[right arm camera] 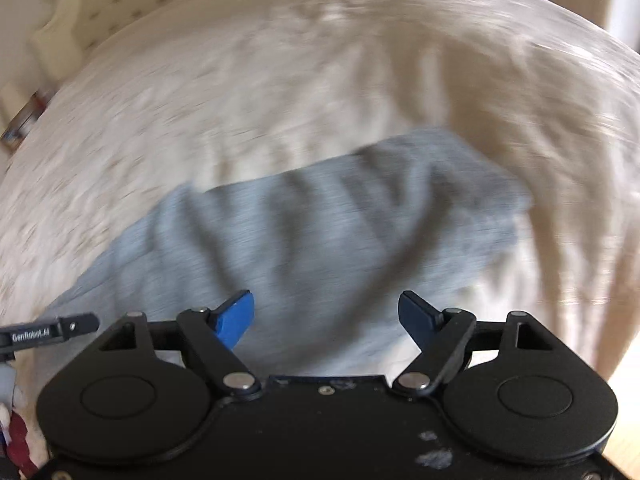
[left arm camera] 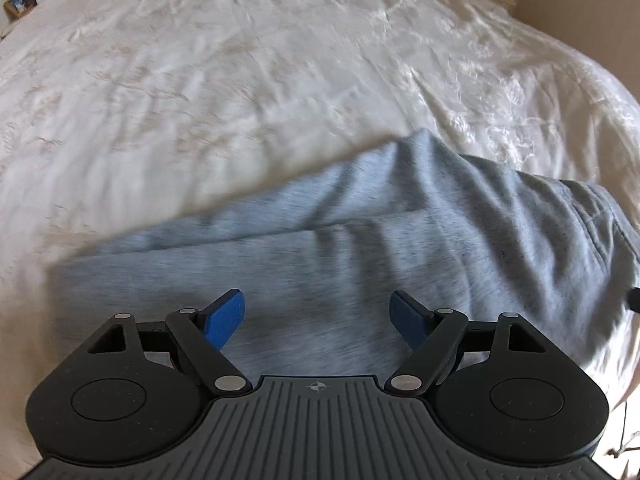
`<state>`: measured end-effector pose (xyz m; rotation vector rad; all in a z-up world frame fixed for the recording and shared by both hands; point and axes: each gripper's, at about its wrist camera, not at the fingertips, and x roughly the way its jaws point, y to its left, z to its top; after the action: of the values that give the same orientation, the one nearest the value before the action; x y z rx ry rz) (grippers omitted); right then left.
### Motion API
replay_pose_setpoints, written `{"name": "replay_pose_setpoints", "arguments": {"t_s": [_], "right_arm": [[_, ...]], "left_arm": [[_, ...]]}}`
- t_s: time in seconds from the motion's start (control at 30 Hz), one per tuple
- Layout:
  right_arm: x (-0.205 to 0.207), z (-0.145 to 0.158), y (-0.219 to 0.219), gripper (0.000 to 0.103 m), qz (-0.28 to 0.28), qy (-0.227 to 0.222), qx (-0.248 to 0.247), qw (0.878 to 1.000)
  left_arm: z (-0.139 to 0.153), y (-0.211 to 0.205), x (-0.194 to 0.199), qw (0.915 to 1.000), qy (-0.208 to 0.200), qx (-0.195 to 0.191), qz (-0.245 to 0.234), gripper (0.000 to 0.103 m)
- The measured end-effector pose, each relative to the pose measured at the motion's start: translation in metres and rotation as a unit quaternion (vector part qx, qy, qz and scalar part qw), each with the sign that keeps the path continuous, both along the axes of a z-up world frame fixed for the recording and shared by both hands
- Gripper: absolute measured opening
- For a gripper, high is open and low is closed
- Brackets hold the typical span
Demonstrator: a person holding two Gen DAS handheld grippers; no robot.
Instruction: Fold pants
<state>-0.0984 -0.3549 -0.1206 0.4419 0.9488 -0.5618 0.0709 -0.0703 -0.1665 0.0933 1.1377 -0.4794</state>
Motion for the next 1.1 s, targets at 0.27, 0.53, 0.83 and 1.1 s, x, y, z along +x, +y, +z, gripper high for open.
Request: {"name": "replay_pose_setpoints", "arguments": {"t_s": [0.27, 0.53, 0.83, 1.1], "right_arm": [[-0.014, -0.027, -0.083, 0.088, -0.037, -0.004, 0.069, 0.997], [-0.007, -0.057, -0.131, 0.091, -0.050, -0.049, 0.151, 0.986], [0.007, -0.063, -0.153, 0.079, -0.009, -0.069, 0.189, 0.979], [0.022, -0.029, -0.153, 0.023, 0.071, -0.056, 0.175, 0.980]], "left_arm": [[-0.029, -0.028, 0.004, 0.9985, 0.019, 0.042, 0.031, 0.088], [-0.034, -0.033, 0.003, 0.9975, 0.015, 0.059, 0.037, 0.097], [-0.038, -0.036, 0.006, 0.9964, 0.014, 0.067, 0.050, 0.103], [-0.023, -0.042, 0.011, 0.9955, 0.012, 0.079, 0.050, 0.086]]}}
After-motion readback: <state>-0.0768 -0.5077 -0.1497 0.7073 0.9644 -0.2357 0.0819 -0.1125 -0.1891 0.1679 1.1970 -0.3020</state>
